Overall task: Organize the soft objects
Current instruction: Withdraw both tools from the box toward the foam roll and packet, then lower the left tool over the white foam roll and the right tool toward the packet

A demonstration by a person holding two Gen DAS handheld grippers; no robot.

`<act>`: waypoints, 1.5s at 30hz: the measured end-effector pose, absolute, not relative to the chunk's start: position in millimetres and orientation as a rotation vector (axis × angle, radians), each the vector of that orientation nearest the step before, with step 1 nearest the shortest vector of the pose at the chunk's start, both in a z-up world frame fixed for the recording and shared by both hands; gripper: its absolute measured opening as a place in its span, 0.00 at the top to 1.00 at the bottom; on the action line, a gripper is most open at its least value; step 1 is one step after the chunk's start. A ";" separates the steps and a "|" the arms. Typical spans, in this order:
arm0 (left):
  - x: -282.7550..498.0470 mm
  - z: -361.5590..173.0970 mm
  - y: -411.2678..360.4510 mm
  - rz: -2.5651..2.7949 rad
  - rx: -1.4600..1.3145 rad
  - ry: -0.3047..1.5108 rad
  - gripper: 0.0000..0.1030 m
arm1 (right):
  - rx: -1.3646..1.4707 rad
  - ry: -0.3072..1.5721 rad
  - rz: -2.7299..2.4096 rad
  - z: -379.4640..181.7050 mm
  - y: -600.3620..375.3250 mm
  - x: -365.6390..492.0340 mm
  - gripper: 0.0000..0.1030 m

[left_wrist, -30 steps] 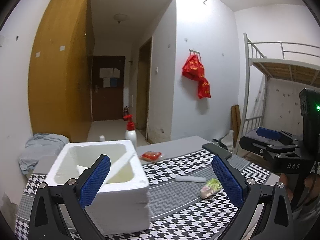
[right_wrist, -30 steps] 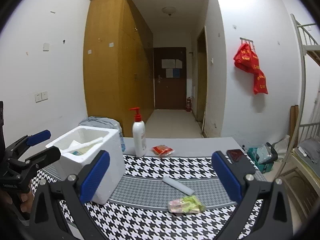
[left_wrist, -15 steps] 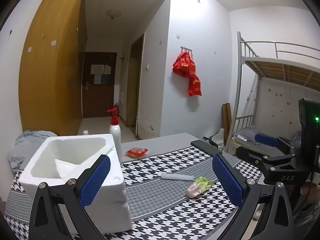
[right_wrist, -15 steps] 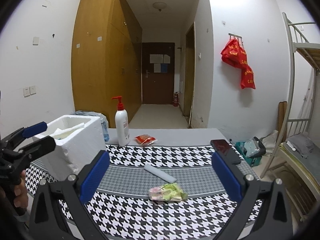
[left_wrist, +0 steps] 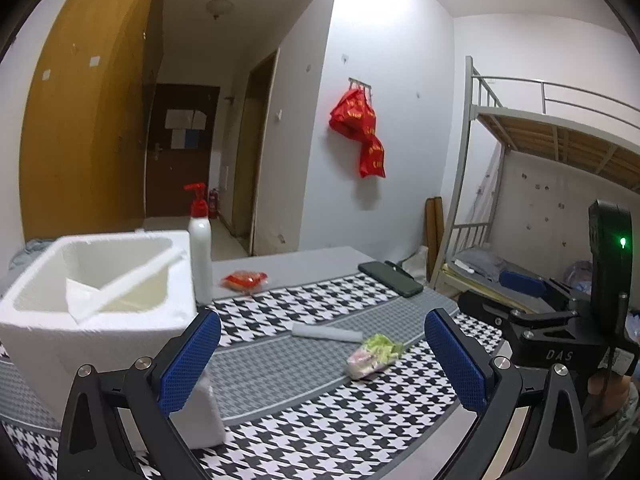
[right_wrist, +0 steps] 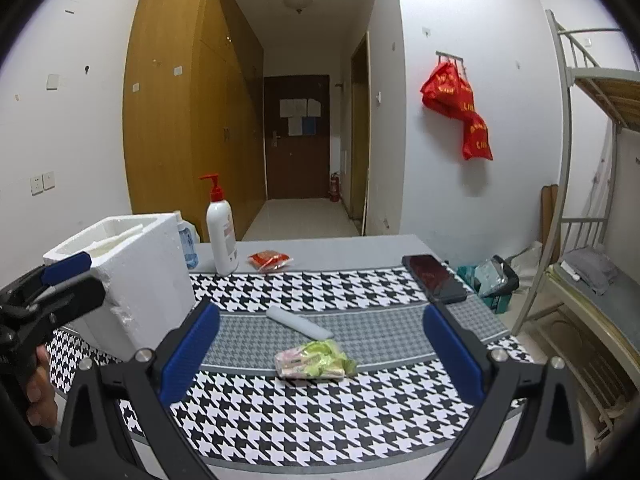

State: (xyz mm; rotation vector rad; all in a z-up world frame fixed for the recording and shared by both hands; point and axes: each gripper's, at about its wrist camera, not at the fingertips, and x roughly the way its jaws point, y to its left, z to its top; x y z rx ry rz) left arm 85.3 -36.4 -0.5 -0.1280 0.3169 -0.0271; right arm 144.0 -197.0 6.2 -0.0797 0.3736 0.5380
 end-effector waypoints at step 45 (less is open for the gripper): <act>150.6 -35.3 -61.0 0.112 -0.078 0.423 0.01 | -0.101 0.540 0.598 -49.4 -221.0 189.8 0.00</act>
